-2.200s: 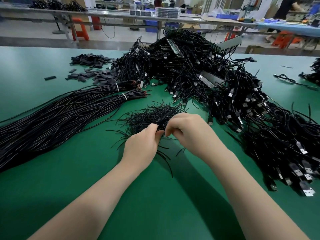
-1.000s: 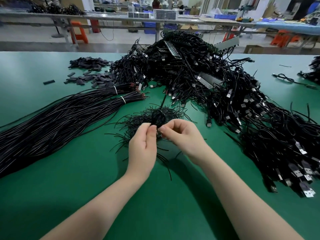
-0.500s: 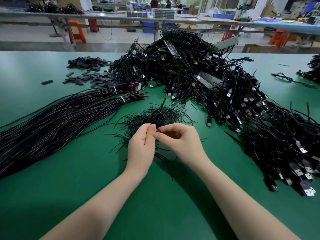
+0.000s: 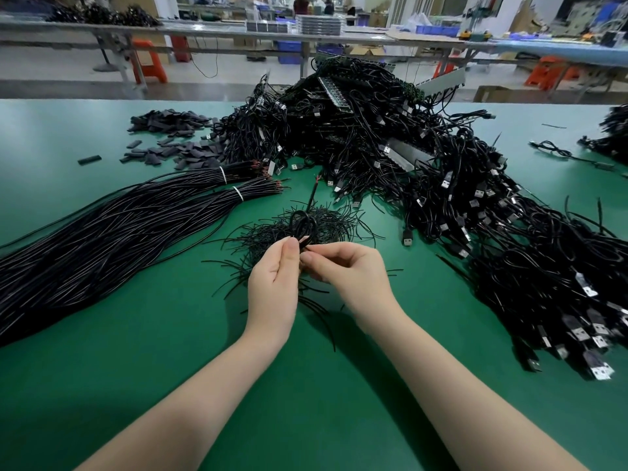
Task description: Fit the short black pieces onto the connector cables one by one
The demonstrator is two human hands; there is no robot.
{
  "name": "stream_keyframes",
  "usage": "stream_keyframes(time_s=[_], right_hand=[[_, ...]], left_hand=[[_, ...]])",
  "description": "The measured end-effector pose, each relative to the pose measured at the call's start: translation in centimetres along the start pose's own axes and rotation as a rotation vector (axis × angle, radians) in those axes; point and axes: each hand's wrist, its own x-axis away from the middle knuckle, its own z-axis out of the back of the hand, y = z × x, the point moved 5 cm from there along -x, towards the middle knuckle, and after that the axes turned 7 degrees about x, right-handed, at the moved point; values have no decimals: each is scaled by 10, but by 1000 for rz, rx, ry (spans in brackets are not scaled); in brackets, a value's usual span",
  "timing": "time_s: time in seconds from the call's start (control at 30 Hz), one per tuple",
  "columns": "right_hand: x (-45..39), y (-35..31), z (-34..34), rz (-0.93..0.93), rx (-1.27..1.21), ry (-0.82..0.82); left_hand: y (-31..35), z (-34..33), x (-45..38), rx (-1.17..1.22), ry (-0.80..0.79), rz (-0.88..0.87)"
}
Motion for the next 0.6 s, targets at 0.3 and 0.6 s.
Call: stream_keyframes(time_s=[0.3,0.6], right_hand=[[3,7,-10,-136,-260,-48],[7,-10,6,-19,49,75]], left_hand=[[2,-3,-1,36,-10,-32],[7,-5,6,64,24,96]])
